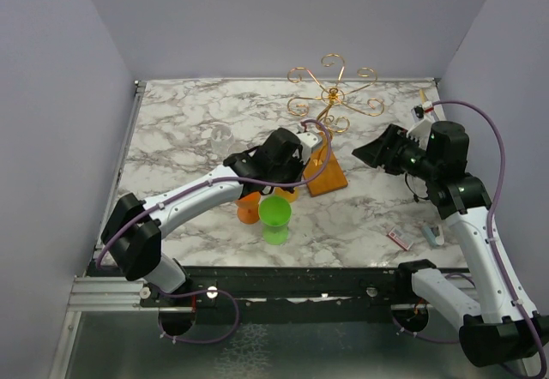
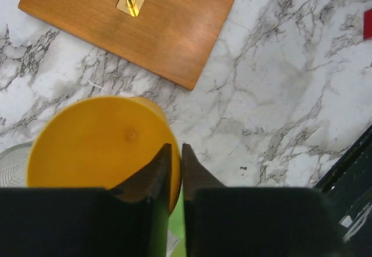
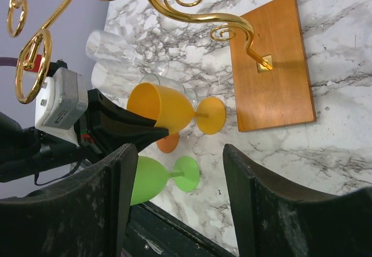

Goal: Place the wine glass upside down on the wine glass rack

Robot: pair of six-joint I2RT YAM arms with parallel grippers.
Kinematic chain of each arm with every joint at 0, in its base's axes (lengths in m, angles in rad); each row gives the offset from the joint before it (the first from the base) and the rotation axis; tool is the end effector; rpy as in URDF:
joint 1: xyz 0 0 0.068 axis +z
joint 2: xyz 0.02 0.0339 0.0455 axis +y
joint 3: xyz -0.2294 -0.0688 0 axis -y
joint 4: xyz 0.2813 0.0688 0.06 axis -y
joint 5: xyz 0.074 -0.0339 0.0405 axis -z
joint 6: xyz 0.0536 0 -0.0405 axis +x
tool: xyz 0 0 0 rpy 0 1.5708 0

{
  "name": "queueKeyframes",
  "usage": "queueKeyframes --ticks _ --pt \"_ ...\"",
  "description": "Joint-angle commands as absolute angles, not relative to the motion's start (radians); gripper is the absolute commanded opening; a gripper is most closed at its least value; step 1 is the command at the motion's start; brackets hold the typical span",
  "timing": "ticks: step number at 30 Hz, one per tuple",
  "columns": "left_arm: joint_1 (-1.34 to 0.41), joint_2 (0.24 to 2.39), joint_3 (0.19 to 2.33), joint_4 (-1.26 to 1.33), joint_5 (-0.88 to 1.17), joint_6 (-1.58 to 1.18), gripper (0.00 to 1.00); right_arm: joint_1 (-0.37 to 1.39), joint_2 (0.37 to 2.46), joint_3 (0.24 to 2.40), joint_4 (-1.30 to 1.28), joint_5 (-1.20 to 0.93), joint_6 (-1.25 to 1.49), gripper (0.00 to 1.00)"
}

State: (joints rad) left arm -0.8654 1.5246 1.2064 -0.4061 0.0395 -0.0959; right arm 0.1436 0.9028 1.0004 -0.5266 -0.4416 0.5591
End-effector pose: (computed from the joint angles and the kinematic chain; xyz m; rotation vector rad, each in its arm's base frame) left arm 0.2518 -0.2990 0.2271 0.9032 2.1747 -0.5317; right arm 0.2574 0.0604 0.3298 0.1335 2.0637 0.8838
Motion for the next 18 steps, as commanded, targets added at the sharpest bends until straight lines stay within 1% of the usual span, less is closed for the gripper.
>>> queueKeyframes --ticks 1,5,12,15,18 --pt "-0.878 1.516 1.240 -0.423 0.015 -0.072 0.01 0.140 0.887 0.985 -0.502 -0.467 0.578 0.65" --pt "-0.882 1.470 1.270 -0.429 0.066 -0.077 0.00 0.140 0.869 0.979 -0.496 -0.455 0.596 0.66" --pt "-0.882 1.327 1.272 -0.375 0.238 -0.144 0.00 0.140 0.806 0.959 -0.466 -0.448 0.670 0.71" --pt "-0.882 1.259 1.260 -0.327 0.297 -0.173 0.00 0.140 0.770 0.957 -0.452 -0.447 0.722 0.76" --pt "-0.883 1.193 1.242 -0.267 0.367 -0.203 0.00 0.140 0.722 0.952 -0.411 -0.455 0.791 0.85"
